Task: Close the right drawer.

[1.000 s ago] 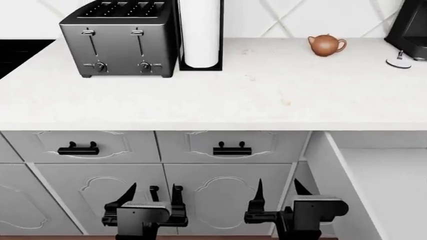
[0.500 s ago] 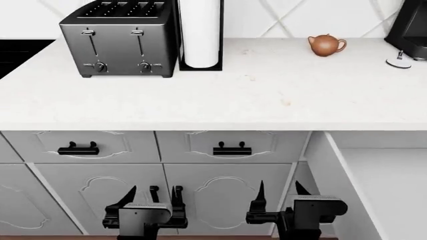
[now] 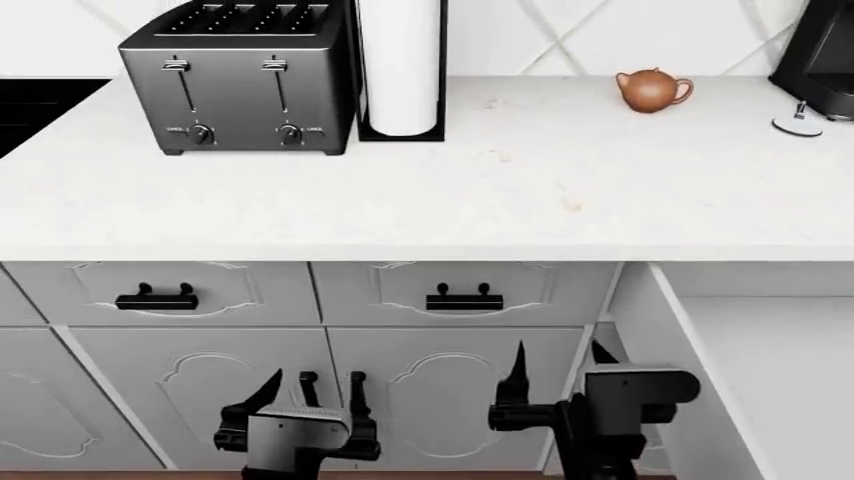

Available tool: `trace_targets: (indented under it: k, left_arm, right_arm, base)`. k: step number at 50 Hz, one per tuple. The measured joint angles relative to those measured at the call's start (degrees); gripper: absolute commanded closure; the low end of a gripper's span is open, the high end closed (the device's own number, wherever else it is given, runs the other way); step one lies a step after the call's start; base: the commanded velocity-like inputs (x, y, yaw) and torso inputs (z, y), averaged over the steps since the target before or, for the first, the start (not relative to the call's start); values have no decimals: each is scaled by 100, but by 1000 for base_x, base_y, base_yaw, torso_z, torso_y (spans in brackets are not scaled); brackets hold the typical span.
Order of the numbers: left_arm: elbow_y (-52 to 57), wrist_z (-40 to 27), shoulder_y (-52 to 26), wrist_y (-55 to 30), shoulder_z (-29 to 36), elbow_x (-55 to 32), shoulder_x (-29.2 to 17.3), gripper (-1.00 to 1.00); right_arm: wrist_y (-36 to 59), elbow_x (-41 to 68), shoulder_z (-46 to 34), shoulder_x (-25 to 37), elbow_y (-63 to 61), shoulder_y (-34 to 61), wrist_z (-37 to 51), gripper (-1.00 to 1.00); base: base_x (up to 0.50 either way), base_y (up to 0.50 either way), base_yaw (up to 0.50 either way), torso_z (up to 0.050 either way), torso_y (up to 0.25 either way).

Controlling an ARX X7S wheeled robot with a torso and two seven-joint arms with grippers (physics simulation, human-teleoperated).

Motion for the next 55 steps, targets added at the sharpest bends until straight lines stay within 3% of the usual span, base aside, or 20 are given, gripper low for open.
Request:
trace_targets:
  k: [8,18,29,55]
  left_arm:
    - [-1442,990,-104,1448,-377,-589,-403,-100]
    - [-1549,1374,109,1982,-579,-958,-718,-100]
    - [-1319,1506,239,2109,-629,-1103,-905,-100]
    - [512,1243,545,1174,-683,-1354,-1496,-100]
  right_arm:
    - [635,65,-39,80,-619,140,115,-100]
    - [1126,144,-33,203,-1097,375,163,-100]
    - [1661,251,-22,296,-1584,620,233,-100]
    - [3094,502,-35,452,-2665,1320,443,-100]
  base:
    - [0,0,0,0,0]
    - [0,0,0,0,0]
    - [0,0,0,0,0]
    - [0,0,0,0,0]
